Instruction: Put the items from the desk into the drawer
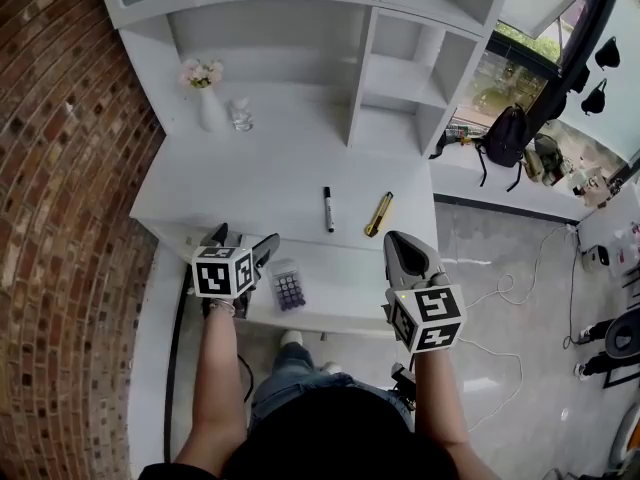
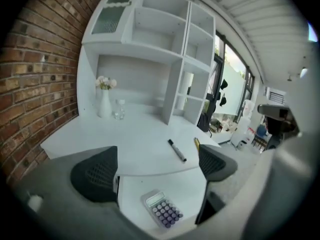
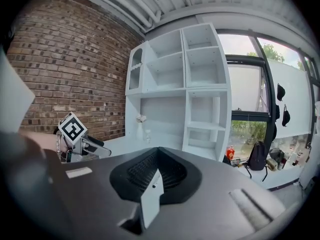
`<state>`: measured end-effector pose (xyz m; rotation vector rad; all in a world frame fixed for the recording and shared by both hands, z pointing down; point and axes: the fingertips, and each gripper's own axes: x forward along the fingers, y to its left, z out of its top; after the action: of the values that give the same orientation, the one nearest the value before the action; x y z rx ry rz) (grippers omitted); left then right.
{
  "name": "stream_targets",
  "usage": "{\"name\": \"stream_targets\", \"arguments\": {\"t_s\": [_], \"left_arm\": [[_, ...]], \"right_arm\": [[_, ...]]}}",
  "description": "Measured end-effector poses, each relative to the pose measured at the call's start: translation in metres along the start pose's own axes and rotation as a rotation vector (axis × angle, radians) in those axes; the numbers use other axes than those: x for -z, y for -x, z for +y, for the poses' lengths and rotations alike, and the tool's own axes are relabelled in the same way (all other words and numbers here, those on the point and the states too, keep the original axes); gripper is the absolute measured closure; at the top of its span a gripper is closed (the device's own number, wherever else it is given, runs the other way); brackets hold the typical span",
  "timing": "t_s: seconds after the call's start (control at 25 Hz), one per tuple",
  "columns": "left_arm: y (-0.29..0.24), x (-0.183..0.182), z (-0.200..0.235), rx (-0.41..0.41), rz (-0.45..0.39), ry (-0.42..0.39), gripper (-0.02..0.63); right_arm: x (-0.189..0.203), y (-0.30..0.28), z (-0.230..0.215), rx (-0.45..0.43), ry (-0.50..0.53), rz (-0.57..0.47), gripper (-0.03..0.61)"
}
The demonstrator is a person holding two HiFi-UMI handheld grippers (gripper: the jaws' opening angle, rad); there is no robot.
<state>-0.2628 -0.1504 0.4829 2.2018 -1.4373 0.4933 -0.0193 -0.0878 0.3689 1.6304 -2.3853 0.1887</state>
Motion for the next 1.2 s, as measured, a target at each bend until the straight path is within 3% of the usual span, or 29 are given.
{"name": "stream_targets", "arguments": {"t_s": [0.32,0.6,0.88,1.2], "left_arm": [[0.103,-0.100,-0.041,0.009,-0.433,-0.034,0.091],[0.183,-0.179,-0.072,-0.055,-0.707,-0.249,0.106],[0.201,-0.204,-0.080,-0.097,-0.780,-0.308,0.115],[0.170,-0.225,-0.072,-0.007,-0.766,-0.300,0.115]], "right_arm": [[-0.057,0.042,-0.011,0.021,0.078,-0.139,0.569],[-0.106,0.072,-0.020,0.059,0.118,-0.288,0.569],[-0.129,0.080,-0.020,0.129,0.169,-0.345,0.569],[-0.132,0.055,-0.028,0.185,0.149,-0.292,0.569]]}}
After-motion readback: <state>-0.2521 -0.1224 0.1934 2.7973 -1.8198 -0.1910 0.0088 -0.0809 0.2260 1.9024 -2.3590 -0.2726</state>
